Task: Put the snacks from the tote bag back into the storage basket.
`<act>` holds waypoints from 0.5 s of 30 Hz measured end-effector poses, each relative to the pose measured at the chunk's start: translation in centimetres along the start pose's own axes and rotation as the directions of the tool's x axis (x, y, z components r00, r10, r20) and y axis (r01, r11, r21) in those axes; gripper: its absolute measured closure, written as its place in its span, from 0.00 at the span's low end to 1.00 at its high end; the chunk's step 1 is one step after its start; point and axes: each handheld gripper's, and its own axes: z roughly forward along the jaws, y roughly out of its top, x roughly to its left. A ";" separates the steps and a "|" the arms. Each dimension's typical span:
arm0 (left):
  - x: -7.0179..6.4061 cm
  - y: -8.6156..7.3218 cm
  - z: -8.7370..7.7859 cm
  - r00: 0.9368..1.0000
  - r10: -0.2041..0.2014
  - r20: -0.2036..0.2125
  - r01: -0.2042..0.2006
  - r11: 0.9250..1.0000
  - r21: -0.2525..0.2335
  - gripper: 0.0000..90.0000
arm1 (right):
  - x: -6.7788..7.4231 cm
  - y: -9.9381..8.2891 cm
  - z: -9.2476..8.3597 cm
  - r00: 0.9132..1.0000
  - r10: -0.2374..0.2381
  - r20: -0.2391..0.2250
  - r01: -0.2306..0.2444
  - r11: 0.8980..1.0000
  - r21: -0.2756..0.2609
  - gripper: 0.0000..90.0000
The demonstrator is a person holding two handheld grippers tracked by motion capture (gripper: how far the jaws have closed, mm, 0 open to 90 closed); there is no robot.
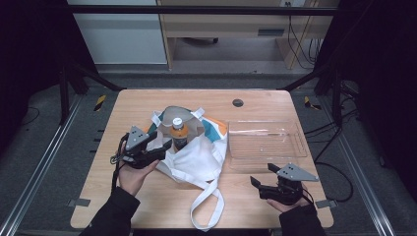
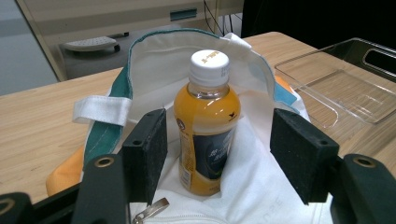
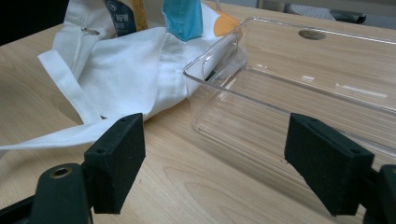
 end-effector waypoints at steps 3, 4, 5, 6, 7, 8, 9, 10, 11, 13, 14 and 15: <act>0.1 0.2 0.1 1.000 0.000 -0.004 0.000 1.000 -0.001 0.40 | 0.0 -0.2 -0.1 1.000 -0.003 0.003 0.003 1.000 0.004 0.23; 0.1 0.2 0.2 1.000 0.002 -0.004 -0.002 1.000 0.000 0.40 | 0.0 -0.2 -0.1 1.000 -0.004 0.005 0.004 1.000 0.004 0.22; 0.1 0.3 0.3 1.000 0.003 -0.004 -0.003 1.000 0.001 0.40 | 0.0 -0.3 -0.1 1.000 -0.003 0.005 0.003 1.000 0.006 0.22; 0.1 0.3 0.4 1.000 0.002 -0.004 -0.002 1.000 -0.001 0.40 | 0.0 -0.3 -0.1 1.000 -0.006 0.004 0.006 1.000 0.007 0.22; 0.1 0.4 0.5 1.000 0.003 -0.004 -0.003 1.000 0.000 0.40 | 0.0 -0.3 -0.1 1.000 -0.003 0.004 0.003 1.000 0.009 0.22; 0.1 0.4 0.7 1.000 0.003 -0.004 -0.003 1.000 0.001 0.40 | 0.0 -0.4 -0.1 1.000 -0.005 0.006 0.005 1.000 0.008 0.22; 0.0 0.5 0.8 1.000 0.001 -0.003 -0.001 1.000 0.000 0.40 | 0.0 -0.4 -0.2 1.000 -0.006 0.006 0.006 1.000 0.007 0.22; 0.0 0.5 1.0 1.000 0.002 -0.002 -0.002 1.000 0.000 0.40 | 0.0 -0.4 -0.2 1.000 -0.005 0.003 0.005 1.000 0.007 0.22; -0.1 0.6 1.2 1.000 0.003 -0.002 -0.003 1.000 -0.001 0.40 | 0.0 -0.5 -0.2 1.000 -0.003 0.002 0.003 1.000 0.008 0.22; -0.2 0.8 1.5 1.000 -0.001 0.001 0.001 1.000 -0.002 0.40 | 0.0 -0.5 -0.3 1.000 -0.004 0.004 0.004 1.000 0.006 0.22; -0.3 0.8 1.7 1.000 0.003 0.003 -0.003 1.000 -0.001 0.40 | 0.0 -0.5 -0.3 1.000 -0.002 0.004 0.002 1.000 0.007 0.22; -0.4 0.9 1.9 1.000 0.010 0.001 -0.010 1.000 0.001 0.40 | 0.0 -0.5 -0.3 1.000 -0.002 0.004 0.002 1.000 0.005 0.21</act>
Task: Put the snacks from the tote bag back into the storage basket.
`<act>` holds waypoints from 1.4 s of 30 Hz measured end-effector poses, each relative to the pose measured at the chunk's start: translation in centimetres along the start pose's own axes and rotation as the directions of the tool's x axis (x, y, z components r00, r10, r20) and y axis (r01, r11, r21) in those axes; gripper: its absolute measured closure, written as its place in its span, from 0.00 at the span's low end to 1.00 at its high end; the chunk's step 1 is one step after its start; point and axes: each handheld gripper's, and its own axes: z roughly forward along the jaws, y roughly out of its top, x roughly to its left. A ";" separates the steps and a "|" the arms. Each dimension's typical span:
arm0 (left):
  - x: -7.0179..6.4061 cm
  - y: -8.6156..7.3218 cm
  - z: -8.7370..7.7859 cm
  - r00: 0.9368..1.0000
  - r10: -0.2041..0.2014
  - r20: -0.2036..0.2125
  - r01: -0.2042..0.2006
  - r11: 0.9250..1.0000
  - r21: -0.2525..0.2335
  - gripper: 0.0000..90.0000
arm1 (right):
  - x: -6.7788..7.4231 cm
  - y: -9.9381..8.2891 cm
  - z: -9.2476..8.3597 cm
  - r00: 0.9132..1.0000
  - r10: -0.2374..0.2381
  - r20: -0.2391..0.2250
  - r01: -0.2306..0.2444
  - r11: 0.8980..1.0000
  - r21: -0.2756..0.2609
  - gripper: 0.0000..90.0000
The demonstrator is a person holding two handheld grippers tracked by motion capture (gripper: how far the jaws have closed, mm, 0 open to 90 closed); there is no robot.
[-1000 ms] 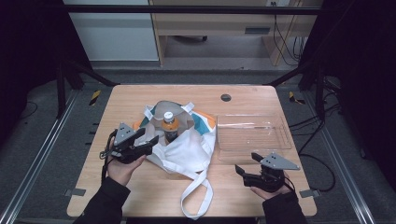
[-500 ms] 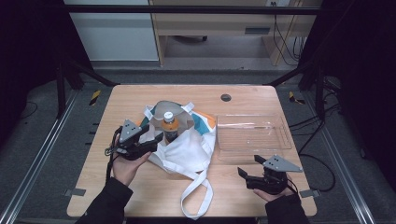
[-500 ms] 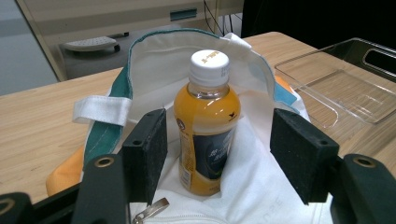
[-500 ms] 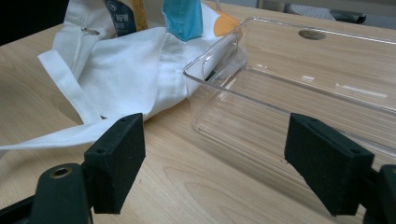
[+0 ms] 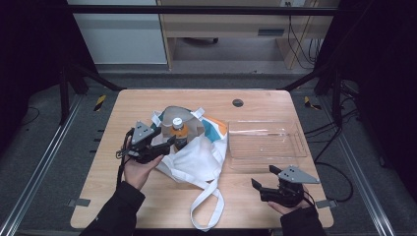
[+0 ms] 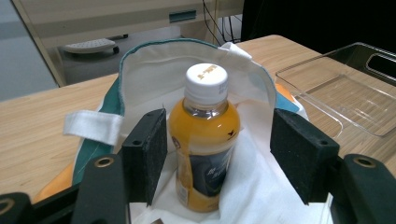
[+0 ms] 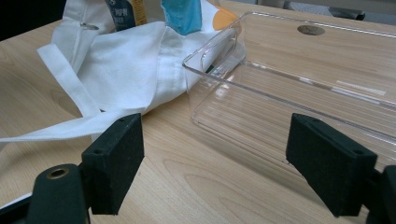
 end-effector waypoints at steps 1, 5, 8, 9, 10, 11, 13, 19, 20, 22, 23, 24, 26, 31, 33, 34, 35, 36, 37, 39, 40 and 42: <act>-0.1 0.1 0.2 1.000 0.005 -0.002 -0.005 1.000 0.000 0.40 | 0.0 0.0 0.0 1.000 -0.001 -0.001 0.001 1.000 -0.001 0.21; -0.2 0.3 0.7 1.000 0.007 -0.002 -0.007 1.000 -0.005 0.40 | 0.0 -0.1 0.0 1.000 0.000 0.003 0.000 1.000 0.001 0.21; -0.2 0.6 1.2 1.000 0.020 -0.008 -0.020 1.000 -0.006 0.40 | 0.0 0.0 0.0 1.000 -0.005 0.004 0.005 1.000 0.002 0.20; -0.2 0.7 1.3 1.000 0.023 -0.012 -0.023 1.000 -0.007 0.40 | 0.0 0.0 0.1 1.000 -0.007 0.006 0.007 1.000 0.001 0.20; -0.2 0.8 1.4 1.000 0.019 -0.007 -0.019 1.000 -0.009 0.40 | 0.0 0.0 0.1 1.000 -0.009 0.004 0.009 1.000 0.001 0.20; -0.2 0.8 1.6 1.000 0.019 -0.006 -0.019 1.000 -0.010 0.40 | 0.0 0.0 0.1 1.000 -0.009 0.004 0.009 1.000 0.002 0.20; -0.1 0.9 1.9 1.000 0.024 -0.007 -0.024 1.000 -0.008 0.40 | 0.0 0.0 0.1 1.000 -0.011 0.006 0.011 1.000 0.002 0.20; -0.2 0.9 2.8 0.999 0.036 -0.011 -0.036 0.999 0.001 0.40 | 0.0 0.0 0.3 1.000 -0.013 0.004 0.013 1.000 0.007 0.20; -0.2 0.9 2.9 0.999 0.042 -0.013 -0.042 0.999 0.003 0.40 | 0.0 0.0 0.3 1.000 -0.013 0.005 0.013 1.000 0.007 0.20; -0.2 0.9 3.3 0.999 0.047 -0.017 -0.047 0.999 0.005 0.41 | 0.0 -0.1 0.3 1.000 -0.014 0.005 0.013 1.000 0.008 0.20; -0.2 0.9 3.4 0.999 0.046 -0.020 -0.046 0.999 0.006 0.41 | 0.0 -0.1 0.3 1.000 -0.014 0.005 0.014 1.000 0.008 0.20; -0.2 0.8 3.6 0.999 0.044 -0.024 -0.044 0.999 0.003 0.42 | 0.0 -0.1 0.3 1.000 -0.012 0.004 0.012 1.000 0.009 0.20; -0.1 0.9 3.8 0.999 0.041 -0.028 -0.041 0.999 0.001 0.43 | 0.0 -0.1 0.3 1.000 -0.013 0.005 0.013 1.000 0.009 0.20; 0.3 1.0 4.2 0.999 0.037 -0.035 -0.037 0.999 -0.007 0.46 | 0.0 -0.1 0.4 1.000 -0.014 0.003 0.014 1.000 0.009 0.20; 0.4 0.9 4.4 0.999 0.037 -0.038 -0.037 0.999 -0.004 0.48 | 0.0 -0.1 0.4 1.000 -0.014 0.003 0.014 1.000 0.011 0.20; 0.4 0.9 4.5 0.999 0.038 -0.037 -0.038 0.999 -0.004 0.50 | 0.0 -0.1 0.4 1.000 -0.017 0.003 0.017 1.000 0.009 0.20; 0.4 0.8 4.6 0.998 0.041 -0.038 -0.042 0.999 -0.002 0.51 | 0.0 -0.1 0.4 1.000 -0.016 0.004 0.016 1.000 0.010 0.20; 0.5 0.8 4.7 0.998 0.042 -0.037 -0.042 0.999 0.000 0.52 | 0.0 -0.1 0.5 1.000 -0.016 0.004 0.016 1.000 0.012 0.20; 0.5 0.8 4.8 0.999 0.043 -0.034 -0.042 0.999 0.002 0.54 | 0.0 -0.1 0.5 1.000 -0.016 0.000 0.016 1.000 0.013 0.20; 0.5 0.7 5.1 0.998 0.046 -0.033 -0.045 0.999 0.009 0.56 | 0.1 -0.1 0.5 1.000 -0.017 -0.001 0.017 1.000 0.015 0.20; 0.5 0.7 5.1 0.999 0.044 -0.029 -0.044 0.999 0.008 0.57 | 0.0 -0.1 0.5 1.000 -0.019 0.001 0.019 1.000 0.016 0.20; 0.6 0.7 5.3 0.999 0.043 -0.024 -0.043 0.999 0.003 0.58 | 0.0 -0.1 0.5 1.000 -0.019 0.001 0.019 1.000 0.017 0.20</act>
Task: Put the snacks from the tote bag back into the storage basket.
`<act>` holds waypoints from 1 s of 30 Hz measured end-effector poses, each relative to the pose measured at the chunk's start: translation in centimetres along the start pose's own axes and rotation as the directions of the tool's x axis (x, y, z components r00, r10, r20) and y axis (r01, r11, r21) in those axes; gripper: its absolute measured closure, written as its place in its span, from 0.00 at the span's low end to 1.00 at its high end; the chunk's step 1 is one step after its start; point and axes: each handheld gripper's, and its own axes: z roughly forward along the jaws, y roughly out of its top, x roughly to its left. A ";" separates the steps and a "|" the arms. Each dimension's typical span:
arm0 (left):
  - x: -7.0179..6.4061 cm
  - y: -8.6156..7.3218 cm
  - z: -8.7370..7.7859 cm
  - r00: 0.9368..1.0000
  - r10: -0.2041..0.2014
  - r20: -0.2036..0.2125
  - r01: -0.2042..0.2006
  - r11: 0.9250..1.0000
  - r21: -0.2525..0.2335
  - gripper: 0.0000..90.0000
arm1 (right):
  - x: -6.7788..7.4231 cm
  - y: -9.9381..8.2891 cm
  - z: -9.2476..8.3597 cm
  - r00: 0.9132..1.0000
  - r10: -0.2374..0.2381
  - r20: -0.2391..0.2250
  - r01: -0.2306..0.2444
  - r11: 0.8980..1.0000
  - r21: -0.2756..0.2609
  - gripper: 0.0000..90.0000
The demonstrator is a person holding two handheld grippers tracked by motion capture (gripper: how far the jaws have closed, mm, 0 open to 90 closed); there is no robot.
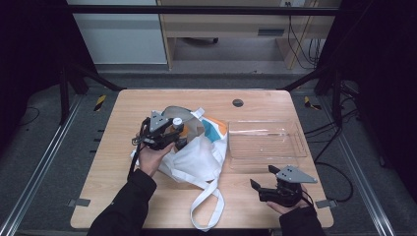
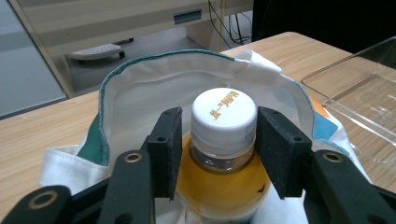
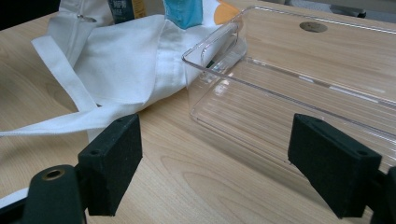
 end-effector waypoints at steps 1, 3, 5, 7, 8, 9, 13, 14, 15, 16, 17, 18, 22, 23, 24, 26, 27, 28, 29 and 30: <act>0.0 0.1 0.1 1.000 0.002 0.000 -0.002 1.000 0.001 0.59 | 0.0 0.0 0.0 1.000 0.002 0.001 -0.002 1.000 -0.001 0.20; 0.0 0.2 0.2 1.000 0.005 0.000 -0.005 1.000 0.000 0.60 | 0.0 0.0 0.0 1.000 0.005 0.001 -0.005 1.000 -0.002 0.19; 0.0 0.2 0.4 1.000 -0.002 0.007 0.002 1.000 0.002 0.62 | 0.0 0.0 0.0 1.000 0.005 0.002 -0.005 1.000 -0.002 0.19; 0.0 0.2 0.5 1.000 -0.004 0.008 0.004 1.000 -0.001 0.63 | 0.0 0.0 0.0 1.000 0.003 0.002 -0.003 1.000 -0.001 0.19; 0.0 0.2 0.6 1.000 -0.005 0.008 0.005 1.000 -0.001 0.63 | 0.0 0.0 0.0 1.000 0.001 0.002 -0.001 1.000 0.000 0.19; 0.0 0.2 0.5 1.000 -0.007 0.008 0.007 1.000 -0.001 0.64 | 0.0 0.0 0.0 1.000 0.001 0.002 -0.001 1.000 0.001 0.19; 0.0 0.2 0.5 1.000 -0.009 0.009 0.009 1.000 -0.004 0.64 | 0.0 0.0 0.1 1.000 0.000 0.002 0.000 1.000 0.002 0.19; 0.0 0.2 0.5 1.000 -0.011 0.008 0.011 1.000 -0.004 0.65 | 0.0 0.0 0.1 1.000 -0.001 0.002 0.001 1.000 0.003 0.19; 0.0 0.2 0.5 1.000 -0.011 0.008 0.011 1.000 -0.004 0.65 | 0.0 0.0 0.1 1.000 -0.001 0.002 0.001 1.000 0.002 0.19; 0.0 0.2 0.6 1.000 -0.012 0.007 0.012 1.000 -0.005 0.65 | 0.0 0.0 0.1 1.000 0.000 0.002 0.000 1.000 0.003 0.19; 0.0 0.3 0.6 1.000 -0.012 0.006 0.012 1.000 -0.005 0.65 | 0.0 0.0 0.1 1.000 0.003 0.002 -0.003 1.000 0.003 0.19; 0.0 0.3 0.6 1.000 -0.012 0.006 0.012 1.000 -0.003 0.65 | 0.0 0.0 0.1 1.000 0.002 0.000 -0.002 1.000 0.004 0.19; -0.1 0.3 0.5 1.000 -0.010 0.003 0.010 1.000 -0.002 0.65 | 0.0 -0.1 0.1 1.000 0.004 -0.003 -0.004 1.000 0.006 0.19; -0.1 0.3 0.5 1.000 -0.009 0.004 0.009 1.000 0.000 0.65 | 0.0 -0.1 0.2 1.000 0.003 -0.002 -0.003 1.000 0.008 0.19; 0.0 0.3 0.5 1.000 -0.009 0.005 0.009 1.000 0.002 0.65 | -0.1 -0.1 0.2 1.000 0.000 -0.004 0.000 1.000 0.009 0.19; 0.0 0.3 0.5 1.000 -0.011 0.004 0.011 1.000 0.005 0.65 | 0.0 -0.1 0.3 1.000 -0.001 -0.005 0.001 1.000 0.009 0.19; 0.0 0.4 0.4 1.000 -0.016 0.000 0.016 1.000 0.007 0.65 | 0.0 -0.1 0.3 1.000 -0.003 -0.006 0.003 1.000 0.010 0.19; 0.0 0.4 0.4 1.000 -0.016 -0.005 0.016 1.000 0.008 0.65 | 0.0 -0.1 0.3 1.000 -0.003 -0.007 0.003 1.000 0.011 0.19; -0.1 0.4 0.4 1.000 -0.015 -0.010 0.015 1.000 0.009 0.65 | 0.0 -0.1 0.3 1.000 -0.005 -0.008 0.005 1.000 0.010 0.19; -0.1 0.4 0.3 1.000 -0.012 -0.015 0.013 1.000 0.011 0.65 | 0.0 -0.1 0.3 1.000 -0.005 -0.009 0.005 1.000 0.011 0.19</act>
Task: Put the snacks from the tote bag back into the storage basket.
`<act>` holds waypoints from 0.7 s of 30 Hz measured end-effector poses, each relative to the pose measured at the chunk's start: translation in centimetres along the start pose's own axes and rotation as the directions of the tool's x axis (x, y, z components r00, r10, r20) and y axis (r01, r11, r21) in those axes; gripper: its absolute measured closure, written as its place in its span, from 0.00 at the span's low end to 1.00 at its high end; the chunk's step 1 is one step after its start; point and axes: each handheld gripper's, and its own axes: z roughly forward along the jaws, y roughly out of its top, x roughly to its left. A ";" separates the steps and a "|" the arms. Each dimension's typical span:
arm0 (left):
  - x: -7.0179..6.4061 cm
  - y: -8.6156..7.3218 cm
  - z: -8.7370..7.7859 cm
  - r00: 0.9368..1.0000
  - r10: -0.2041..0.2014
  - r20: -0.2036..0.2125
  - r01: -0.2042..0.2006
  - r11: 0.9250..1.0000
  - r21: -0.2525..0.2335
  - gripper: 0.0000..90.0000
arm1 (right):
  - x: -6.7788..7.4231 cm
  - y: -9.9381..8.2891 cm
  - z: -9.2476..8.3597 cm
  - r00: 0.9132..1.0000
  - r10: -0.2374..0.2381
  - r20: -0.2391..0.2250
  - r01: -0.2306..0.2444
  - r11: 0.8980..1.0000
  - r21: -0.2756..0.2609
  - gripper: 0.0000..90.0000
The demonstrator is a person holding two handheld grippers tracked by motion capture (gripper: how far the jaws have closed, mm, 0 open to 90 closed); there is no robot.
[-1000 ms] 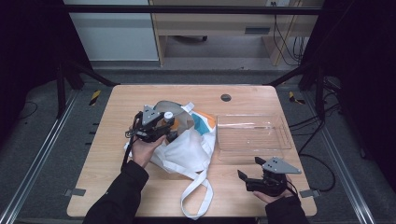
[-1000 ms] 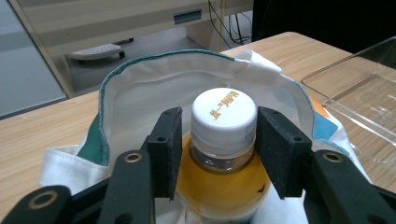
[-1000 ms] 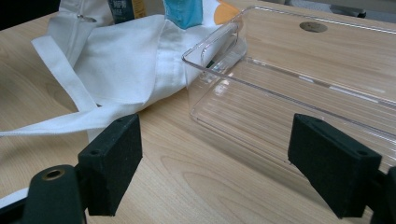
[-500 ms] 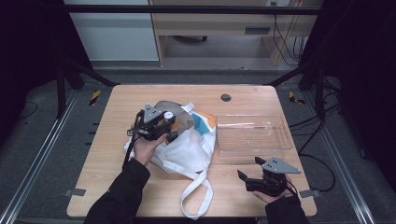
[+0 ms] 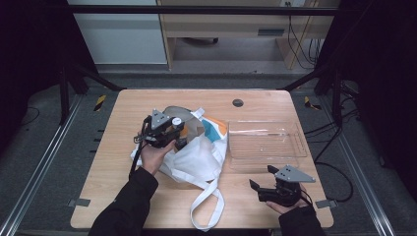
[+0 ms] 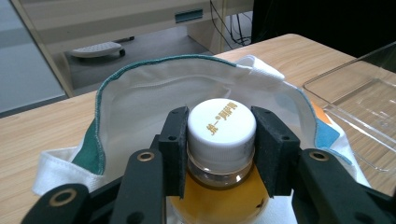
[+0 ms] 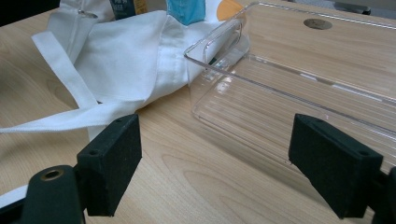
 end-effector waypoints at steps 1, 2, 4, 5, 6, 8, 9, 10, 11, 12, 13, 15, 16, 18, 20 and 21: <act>0.0 0.0 0.0 1.000 0.003 -0.004 -0.003 1.000 0.000 0.65 | 0.0 0.0 0.0 1.000 0.001 0.000 -0.001 1.000 0.001 0.19; 0.0 0.0 -0.1 1.000 0.008 -0.008 -0.008 1.000 -0.001 0.65 | 0.0 0.0 0.0 1.000 0.000 0.000 0.000 1.000 0.001 0.19; 0.1 0.1 -0.2 1.000 0.006 -0.013 -0.006 1.000 -0.002 0.65 | 0.0 0.0 0.0 1.000 -0.004 0.000 0.004 1.000 0.000 0.19; 0.2 0.2 -0.3 1.000 0.004 -0.015 -0.004 1.000 -0.004 0.65 | 0.0 0.0 0.0 1.000 -0.004 0.000 0.004 1.000 0.000 0.19; 0.2 0.3 -0.4 1.000 -0.001 -0.016 0.001 1.000 -0.011 0.65 | 0.1 0.0 0.0 1.000 -0.004 -0.001 0.004 1.000 0.002 0.19; 0.4 0.6 -0.7 1.000 -0.005 -0.015 0.004 1.000 -0.021 0.65 | 0.1 0.0 0.0 1.000 -0.002 -0.002 0.002 1.000 0.003 0.19; 0.4 0.7 -0.9 1.000 -0.012 -0.015 0.012 1.000 -0.026 0.65 | 0.1 0.0 0.1 1.000 -0.002 -0.002 0.002 1.000 0.003 0.19; 0.5 0.9 -1.1 1.000 -0.014 -0.016 0.013 0.999 -0.033 0.65 | 0.1 0.0 0.1 1.000 -0.002 -0.001 0.002 1.000 0.003 0.19; 0.6 1.1 -1.3 1.000 -0.021 -0.016 0.021 0.999 -0.042 0.65 | 0.1 0.0 0.0 1.000 -0.003 -0.001 0.003 1.000 0.003 0.19; 0.6 1.2 -1.6 1.000 -0.025 -0.018 0.024 0.999 -0.044 0.65 | 0.1 0.0 0.0 1.000 -0.001 -0.003 0.001 1.000 0.002 0.19; 0.7 1.4 -1.8 0.999 -0.029 -0.020 0.028 0.998 -0.049 0.65 | 0.1 0.0 0.0 1.000 -0.002 -0.003 0.002 1.000 0.002 0.19; 0.9 1.8 -2.3 0.999 -0.035 -0.022 0.034 0.998 -0.056 0.65 | 0.1 0.0 0.0 1.000 -0.001 -0.003 0.001 1.000 0.002 0.19; 1.0 2.0 -2.5 0.999 -0.038 -0.025 0.036 0.998 -0.059 0.65 | 0.1 0.0 0.0 1.000 -0.004 -0.001 0.004 1.000 0.002 0.19; 1.2 2.3 -3.0 0.999 -0.042 -0.031 0.040 0.997 -0.065 0.65 | 0.1 0.0 0.0 1.000 -0.002 -0.003 0.002 1.000 0.001 0.19; 1.3 2.7 -3.6 0.998 -0.050 -0.041 0.047 0.996 -0.071 0.65 | 0.1 0.0 0.0 1.000 -0.003 -0.003 0.003 1.000 0.001 0.19; 1.4 2.8 -3.8 0.998 -0.052 -0.038 0.049 0.996 -0.076 0.65 | 0.1 0.0 0.0 1.000 -0.002 -0.003 0.002 1.000 0.002 0.19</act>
